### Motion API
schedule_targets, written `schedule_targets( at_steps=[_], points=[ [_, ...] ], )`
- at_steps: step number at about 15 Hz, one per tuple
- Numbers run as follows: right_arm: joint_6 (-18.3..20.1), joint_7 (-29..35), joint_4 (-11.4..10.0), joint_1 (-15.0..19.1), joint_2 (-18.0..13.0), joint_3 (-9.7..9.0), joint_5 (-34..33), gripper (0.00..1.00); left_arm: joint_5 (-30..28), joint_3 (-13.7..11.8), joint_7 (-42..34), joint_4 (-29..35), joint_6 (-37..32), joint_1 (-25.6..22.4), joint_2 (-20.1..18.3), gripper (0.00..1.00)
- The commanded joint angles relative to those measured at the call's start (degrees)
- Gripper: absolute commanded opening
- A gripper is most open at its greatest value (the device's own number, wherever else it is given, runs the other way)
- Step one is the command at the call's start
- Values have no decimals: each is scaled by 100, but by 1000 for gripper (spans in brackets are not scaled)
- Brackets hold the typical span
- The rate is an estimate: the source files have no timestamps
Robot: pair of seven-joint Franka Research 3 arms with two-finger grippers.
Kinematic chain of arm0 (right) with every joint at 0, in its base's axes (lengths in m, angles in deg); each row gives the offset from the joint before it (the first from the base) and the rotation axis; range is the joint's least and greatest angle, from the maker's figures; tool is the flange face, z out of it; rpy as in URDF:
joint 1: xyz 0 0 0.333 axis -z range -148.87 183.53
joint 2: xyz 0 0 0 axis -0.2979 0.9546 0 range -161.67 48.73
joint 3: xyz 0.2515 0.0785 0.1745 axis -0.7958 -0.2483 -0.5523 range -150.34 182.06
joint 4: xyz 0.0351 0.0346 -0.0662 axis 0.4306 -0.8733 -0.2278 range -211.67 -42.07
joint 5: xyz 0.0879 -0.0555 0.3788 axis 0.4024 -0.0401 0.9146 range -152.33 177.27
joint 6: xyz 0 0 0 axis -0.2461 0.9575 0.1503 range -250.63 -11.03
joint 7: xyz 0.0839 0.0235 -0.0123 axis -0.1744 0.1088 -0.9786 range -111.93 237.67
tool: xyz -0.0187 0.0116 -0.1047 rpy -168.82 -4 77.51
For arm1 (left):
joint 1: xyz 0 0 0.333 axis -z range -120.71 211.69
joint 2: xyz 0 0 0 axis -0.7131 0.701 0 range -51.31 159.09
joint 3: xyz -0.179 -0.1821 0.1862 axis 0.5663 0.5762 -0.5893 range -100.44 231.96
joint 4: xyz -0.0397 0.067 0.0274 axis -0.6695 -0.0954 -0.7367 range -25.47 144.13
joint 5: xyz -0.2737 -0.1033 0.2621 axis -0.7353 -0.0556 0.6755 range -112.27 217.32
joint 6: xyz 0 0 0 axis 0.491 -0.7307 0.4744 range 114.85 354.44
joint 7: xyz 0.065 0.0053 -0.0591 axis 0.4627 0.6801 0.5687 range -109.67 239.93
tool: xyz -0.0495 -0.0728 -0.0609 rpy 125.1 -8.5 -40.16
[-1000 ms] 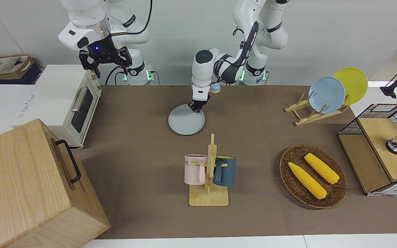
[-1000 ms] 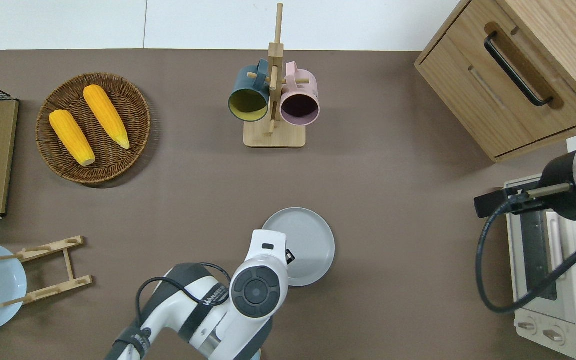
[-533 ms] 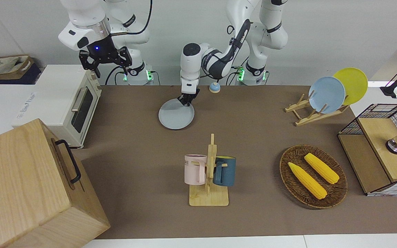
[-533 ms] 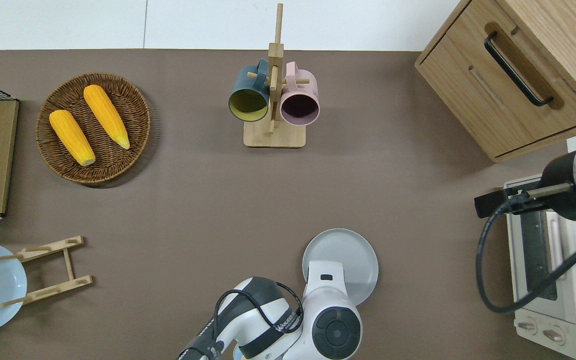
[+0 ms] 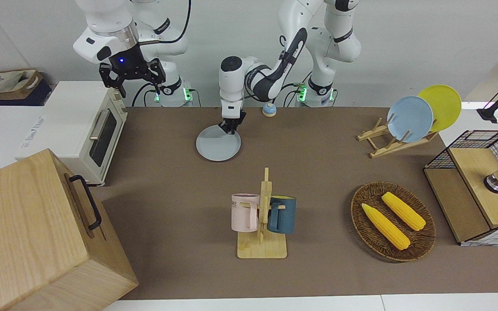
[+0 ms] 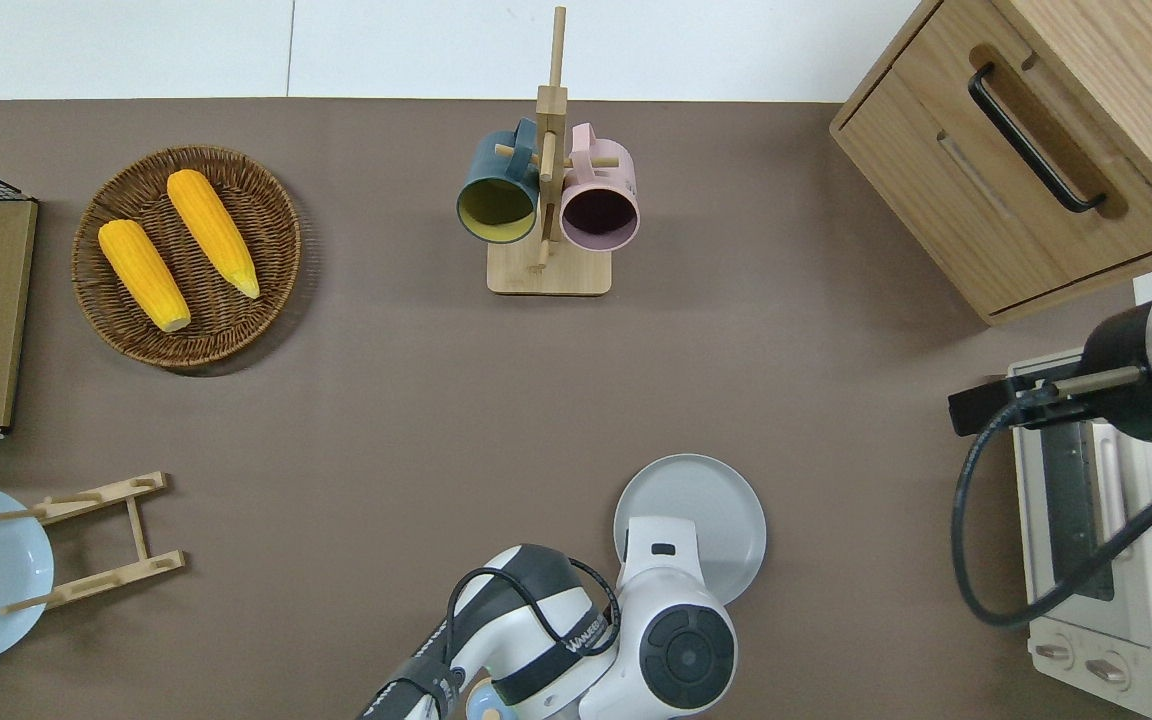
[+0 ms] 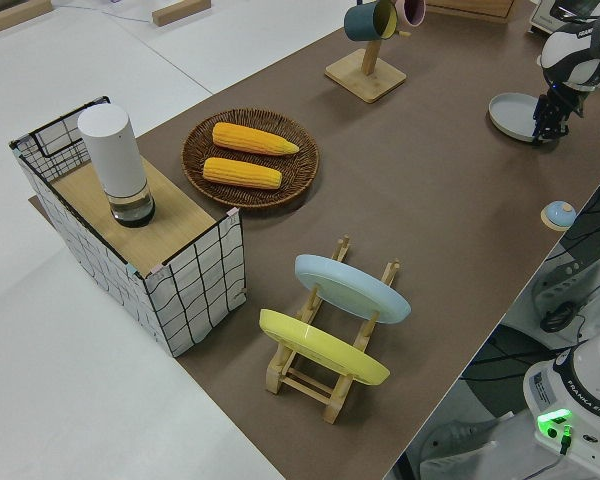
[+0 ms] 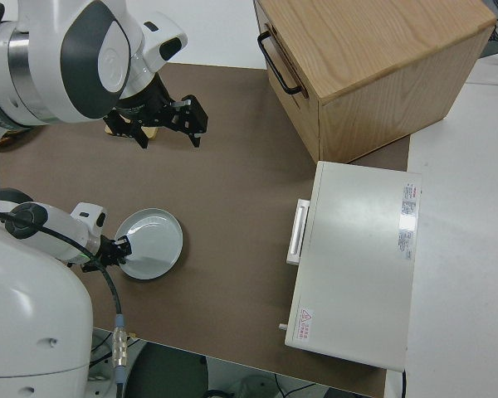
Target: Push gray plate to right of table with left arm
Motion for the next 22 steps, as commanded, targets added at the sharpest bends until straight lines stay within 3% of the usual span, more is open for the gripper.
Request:
schedule_targets(
  at_steps=[1,7,9,11,13,15,17,22],
  points=[
    [89,74,50,113,-17,-96,33,983,166,-47,98,-149,-337,74,10,1000],
    [89,74,50,113,-17,-96,33,983,166,-82,1,-246,-696,48,-156,1000],
    [89,74,50,113,-17,-88,25,983,87,-161,-270,-281,-1082,-14,-498,1000],
    [89,74,50,113,-17,-88,25,983,-193,-170,-1267,-281,-1653,-355,-1042,1000],
    [89,74,50,113,-17,-88,25,983,-720,-223,-2629,-604,-2652,-986,-1614,1000],
    [89,74,50,113,-17,-96,33,983,-748,-223,-3660,-1262,-3655,-1698,-1669,1000],
    [89,74,50,113,-17,-88,33,983,-792,-223,-4600,-1642,-4114,-2532,-1756,1000],
    [89,74,50,113,-17,-96,33,983,-810,-232,-6790,-2513,-4820,-4002,-1748,1000]
  ],
)
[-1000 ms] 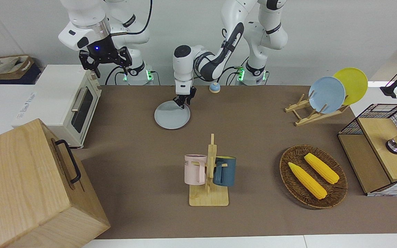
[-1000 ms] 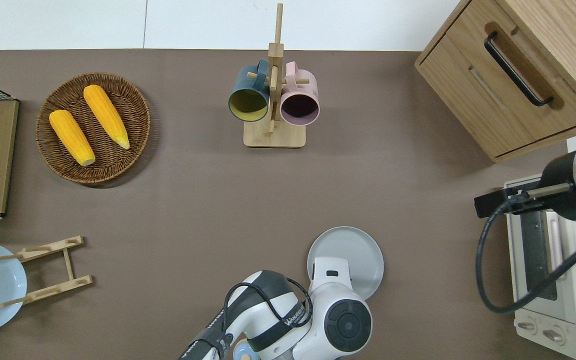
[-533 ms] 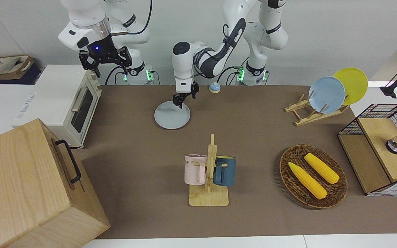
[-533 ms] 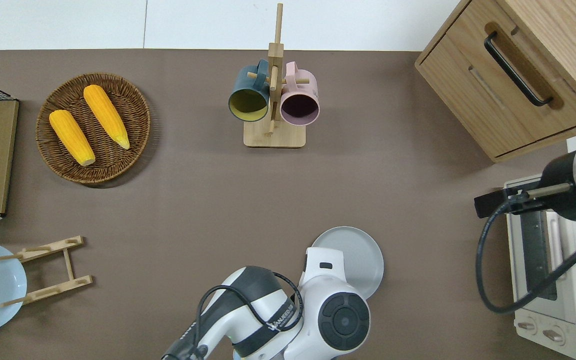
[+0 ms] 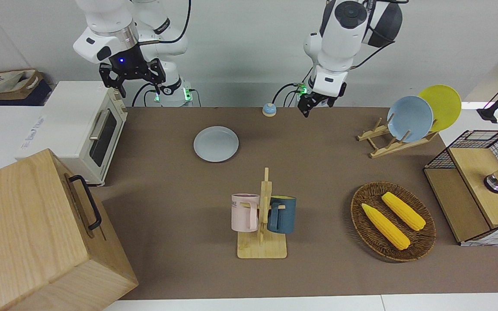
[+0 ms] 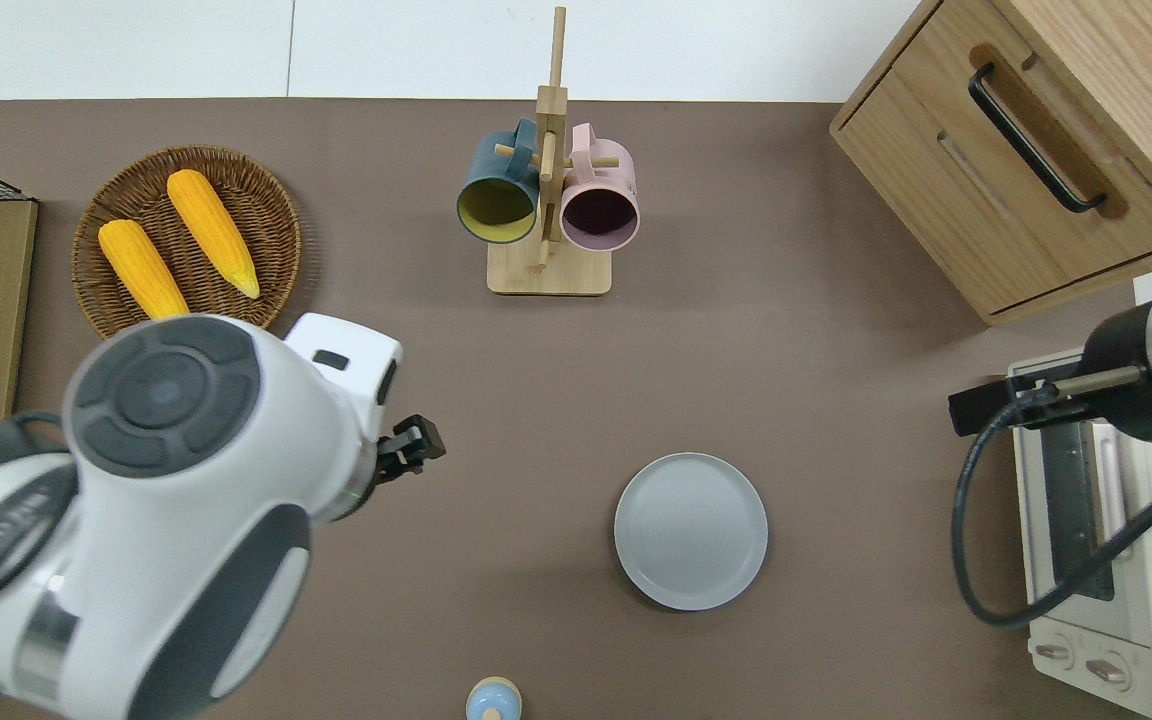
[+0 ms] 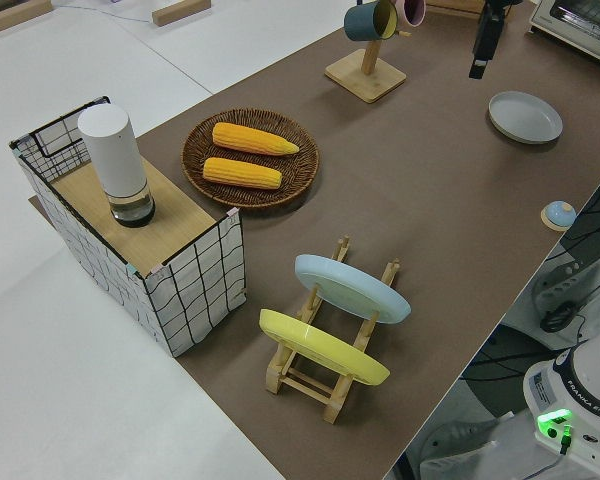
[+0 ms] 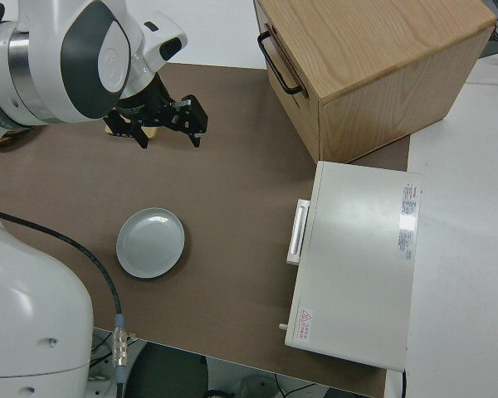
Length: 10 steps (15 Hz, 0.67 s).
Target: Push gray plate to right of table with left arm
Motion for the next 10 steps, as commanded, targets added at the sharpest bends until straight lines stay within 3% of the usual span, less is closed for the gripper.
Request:
schedule_targets(
  at_steps=[1,5,10],
  points=[
    [89,74,50,113,-17,-96,33,983,-97,72,-1387,-570,-337,-934,52,1000],
    [89,74,50,113,-17,-88,25,983,-44,55,-2977,-745,-408,-1655,130,1000],
    [89,74,50,113,-17,-96,33,983,-44,20,-3132,-764,-355,-1824,166,1000]
  ],
)
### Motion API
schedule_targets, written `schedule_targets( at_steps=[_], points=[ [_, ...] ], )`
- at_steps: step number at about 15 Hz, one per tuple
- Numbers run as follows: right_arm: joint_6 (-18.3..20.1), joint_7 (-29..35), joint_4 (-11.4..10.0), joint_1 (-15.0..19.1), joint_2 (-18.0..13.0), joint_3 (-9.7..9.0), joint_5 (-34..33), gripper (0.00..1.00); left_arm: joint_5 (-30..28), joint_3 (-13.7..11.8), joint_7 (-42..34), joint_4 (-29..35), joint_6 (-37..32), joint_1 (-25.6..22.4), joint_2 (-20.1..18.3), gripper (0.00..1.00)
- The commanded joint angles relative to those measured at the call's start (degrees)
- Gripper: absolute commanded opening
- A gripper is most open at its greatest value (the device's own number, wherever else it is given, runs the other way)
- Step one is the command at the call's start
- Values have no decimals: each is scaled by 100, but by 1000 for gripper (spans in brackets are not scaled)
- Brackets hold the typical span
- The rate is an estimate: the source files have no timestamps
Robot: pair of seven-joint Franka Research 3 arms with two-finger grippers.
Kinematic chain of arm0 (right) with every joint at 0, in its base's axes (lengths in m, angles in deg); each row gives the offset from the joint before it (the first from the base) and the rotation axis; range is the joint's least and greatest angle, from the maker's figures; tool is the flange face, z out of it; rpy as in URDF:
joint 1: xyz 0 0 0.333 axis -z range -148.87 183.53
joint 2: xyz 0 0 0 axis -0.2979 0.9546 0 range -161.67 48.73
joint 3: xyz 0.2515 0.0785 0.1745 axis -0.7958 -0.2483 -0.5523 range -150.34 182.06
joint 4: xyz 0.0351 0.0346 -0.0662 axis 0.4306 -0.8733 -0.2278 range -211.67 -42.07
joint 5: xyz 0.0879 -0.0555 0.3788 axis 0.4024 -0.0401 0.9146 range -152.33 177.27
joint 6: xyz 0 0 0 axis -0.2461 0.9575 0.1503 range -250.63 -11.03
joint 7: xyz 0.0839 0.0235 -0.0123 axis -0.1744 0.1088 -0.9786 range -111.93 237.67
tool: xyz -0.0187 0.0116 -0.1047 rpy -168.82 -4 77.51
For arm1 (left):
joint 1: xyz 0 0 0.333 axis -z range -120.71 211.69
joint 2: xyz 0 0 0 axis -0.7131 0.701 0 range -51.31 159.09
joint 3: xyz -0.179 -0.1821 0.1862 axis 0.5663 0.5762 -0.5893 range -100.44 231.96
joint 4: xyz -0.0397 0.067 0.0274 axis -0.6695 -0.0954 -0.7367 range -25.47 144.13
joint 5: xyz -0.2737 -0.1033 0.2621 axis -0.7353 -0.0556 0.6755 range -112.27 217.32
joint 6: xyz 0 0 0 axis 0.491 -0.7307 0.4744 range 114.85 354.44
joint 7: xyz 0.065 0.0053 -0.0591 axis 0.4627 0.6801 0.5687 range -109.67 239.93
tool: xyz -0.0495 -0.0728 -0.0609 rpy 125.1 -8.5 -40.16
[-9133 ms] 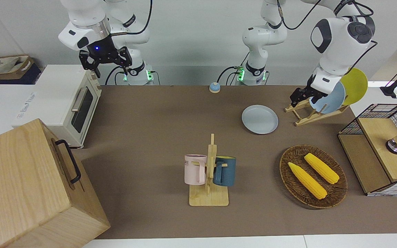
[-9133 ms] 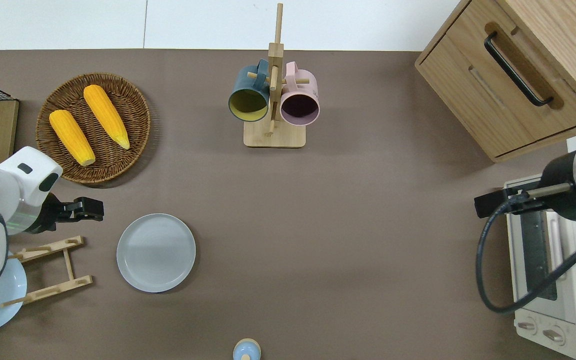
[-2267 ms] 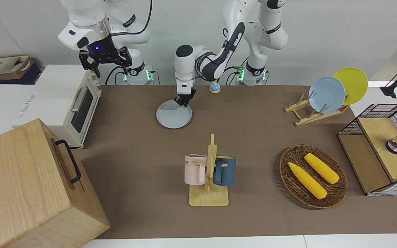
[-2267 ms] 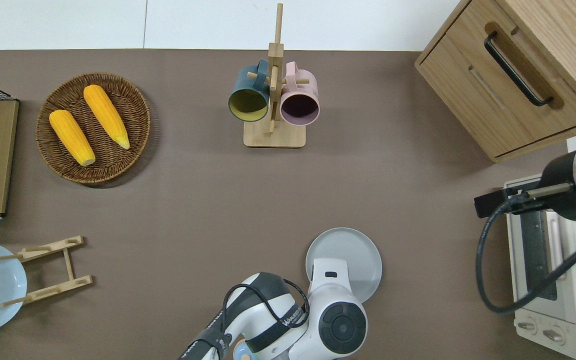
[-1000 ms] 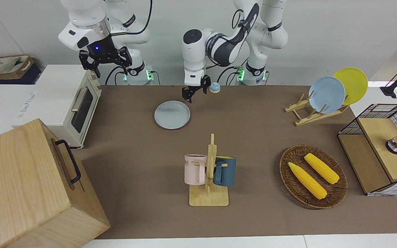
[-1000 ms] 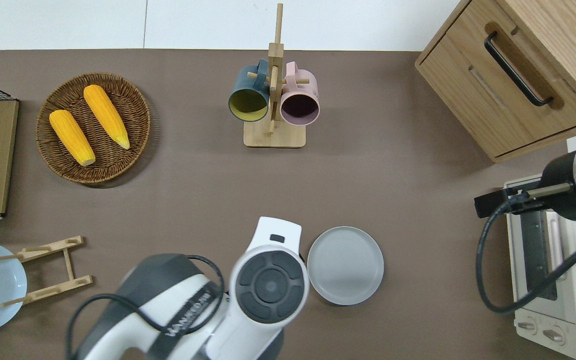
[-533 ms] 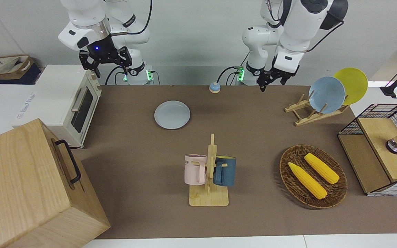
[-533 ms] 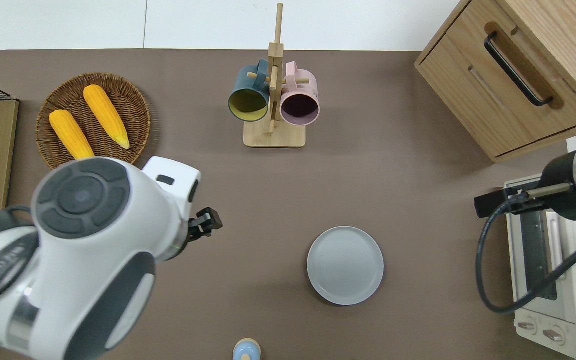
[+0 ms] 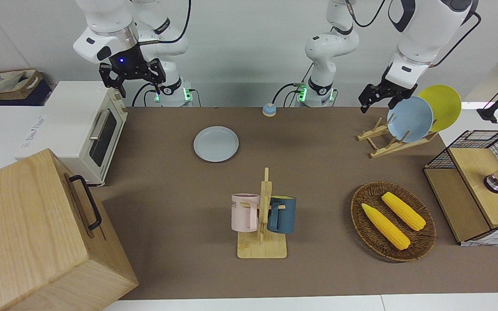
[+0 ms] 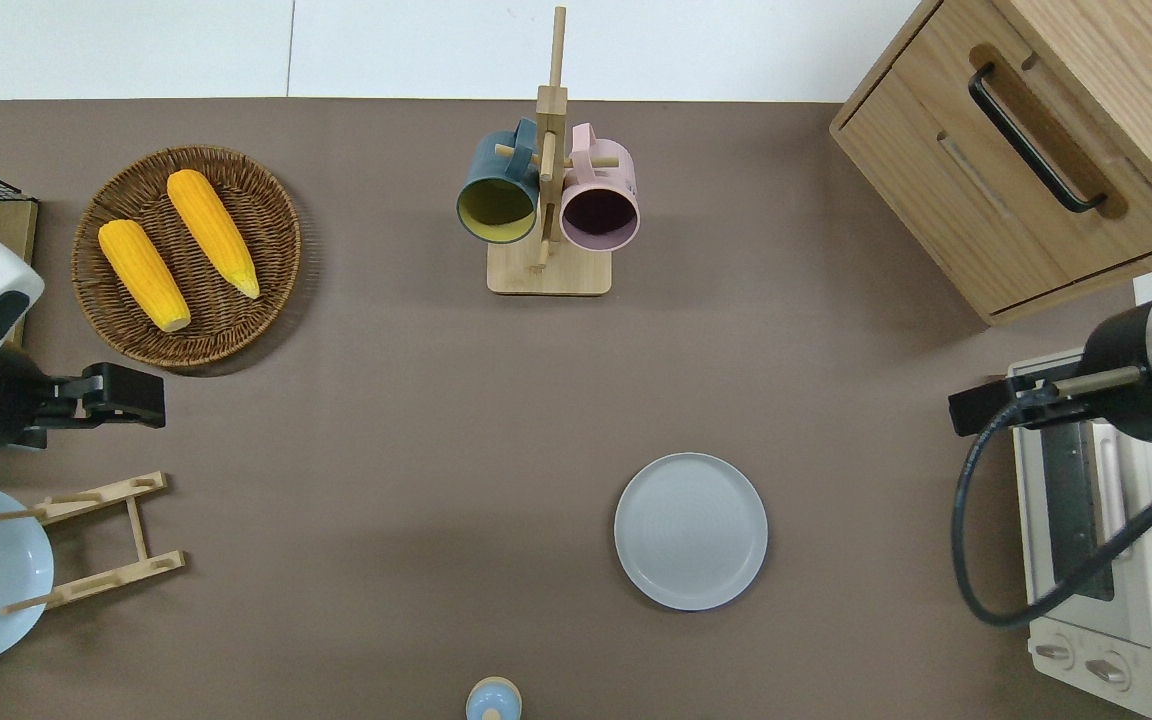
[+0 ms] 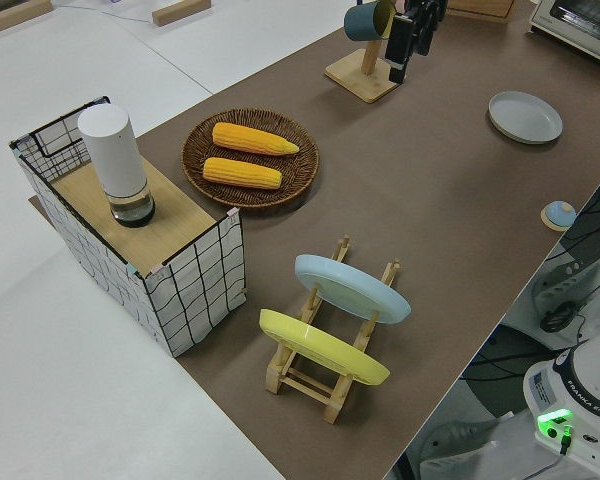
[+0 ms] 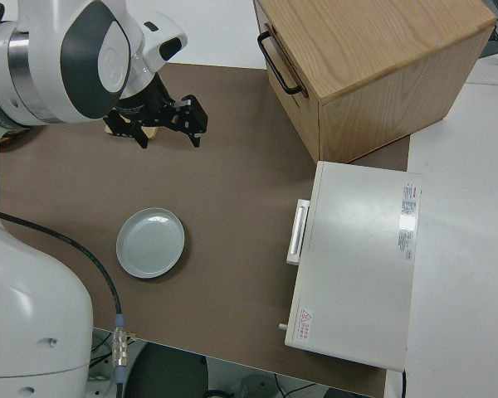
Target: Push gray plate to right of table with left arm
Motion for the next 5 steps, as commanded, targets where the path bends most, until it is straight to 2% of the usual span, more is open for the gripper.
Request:
schedule_targets(
  at_steps=[1,5],
  points=[
    [89,74,50,113,-17,-96,33,983,-32,49,-78,-172,-93,-52,93,1000],
    [89,74,50,113,-17,-88,25,983,-24,58,-43,-172,-93,-52,102,1000]
  ],
)
